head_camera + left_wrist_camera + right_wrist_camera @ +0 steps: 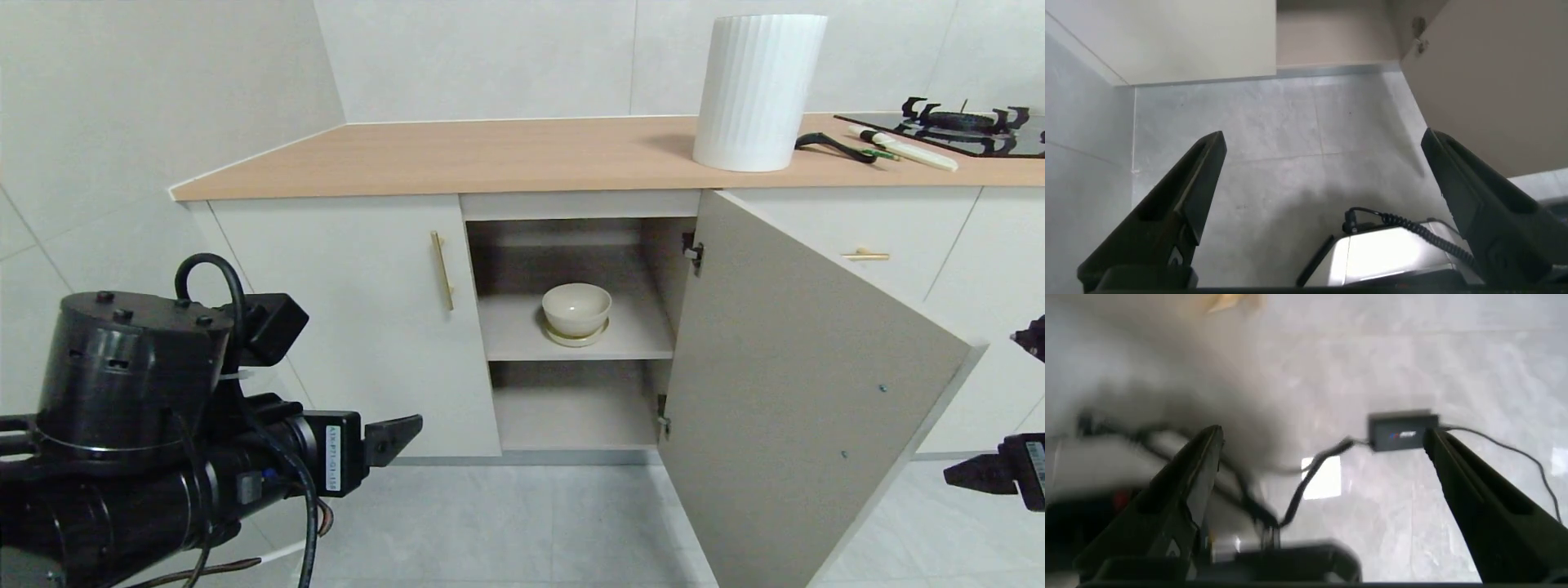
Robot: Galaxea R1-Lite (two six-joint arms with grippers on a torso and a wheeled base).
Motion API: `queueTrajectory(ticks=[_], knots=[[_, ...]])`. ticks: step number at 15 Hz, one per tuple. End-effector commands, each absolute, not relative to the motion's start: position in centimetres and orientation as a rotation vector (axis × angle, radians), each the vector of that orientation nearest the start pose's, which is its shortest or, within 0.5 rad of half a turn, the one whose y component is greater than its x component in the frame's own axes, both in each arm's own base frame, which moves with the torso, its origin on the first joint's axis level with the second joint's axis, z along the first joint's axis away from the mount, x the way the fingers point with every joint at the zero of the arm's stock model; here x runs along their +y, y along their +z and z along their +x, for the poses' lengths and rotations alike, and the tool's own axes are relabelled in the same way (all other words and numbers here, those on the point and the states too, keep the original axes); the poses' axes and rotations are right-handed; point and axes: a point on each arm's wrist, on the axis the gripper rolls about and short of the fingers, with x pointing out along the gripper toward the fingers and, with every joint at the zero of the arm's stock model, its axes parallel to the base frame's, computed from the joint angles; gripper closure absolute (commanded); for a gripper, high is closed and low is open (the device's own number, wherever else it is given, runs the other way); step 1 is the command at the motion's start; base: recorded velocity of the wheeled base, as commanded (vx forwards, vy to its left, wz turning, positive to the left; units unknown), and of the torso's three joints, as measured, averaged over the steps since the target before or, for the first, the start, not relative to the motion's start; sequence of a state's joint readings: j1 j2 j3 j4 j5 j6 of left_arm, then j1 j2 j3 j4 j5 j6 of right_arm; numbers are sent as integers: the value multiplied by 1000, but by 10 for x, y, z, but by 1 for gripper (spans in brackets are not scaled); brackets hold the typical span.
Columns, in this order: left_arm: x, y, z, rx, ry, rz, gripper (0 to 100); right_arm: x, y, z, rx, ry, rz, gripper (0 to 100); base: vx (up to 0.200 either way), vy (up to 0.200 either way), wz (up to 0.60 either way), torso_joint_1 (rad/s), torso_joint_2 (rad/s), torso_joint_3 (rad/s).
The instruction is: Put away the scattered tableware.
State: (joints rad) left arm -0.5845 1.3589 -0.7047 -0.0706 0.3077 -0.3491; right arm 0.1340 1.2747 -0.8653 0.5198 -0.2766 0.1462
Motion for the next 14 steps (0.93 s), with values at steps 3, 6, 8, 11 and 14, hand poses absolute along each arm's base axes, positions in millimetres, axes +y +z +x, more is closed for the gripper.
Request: queueTrajectory(ticks=[3,6,8,11,14], knots=[[-108,191,175,563,-172,-88,0,4,201,189,818,-283,6,0,0,0,0,0,0,0],[-108,192,175,562,-174,-87,0,2,192,214,776,-328,95,0,0,0,0,0,0,0],[-108,192,175,562,-174,-87,0,3,188,221,770,-332,117,0,0,0,0,0,0,0],[-107,192,175,560,-175,-89,0,4,189,222,763,-327,132,0,0,0,0,0,0,0],[-107,192,174,561,-173,-88,0,16,187,221,766,-291,148,0,0,0,0,0,0,0]])
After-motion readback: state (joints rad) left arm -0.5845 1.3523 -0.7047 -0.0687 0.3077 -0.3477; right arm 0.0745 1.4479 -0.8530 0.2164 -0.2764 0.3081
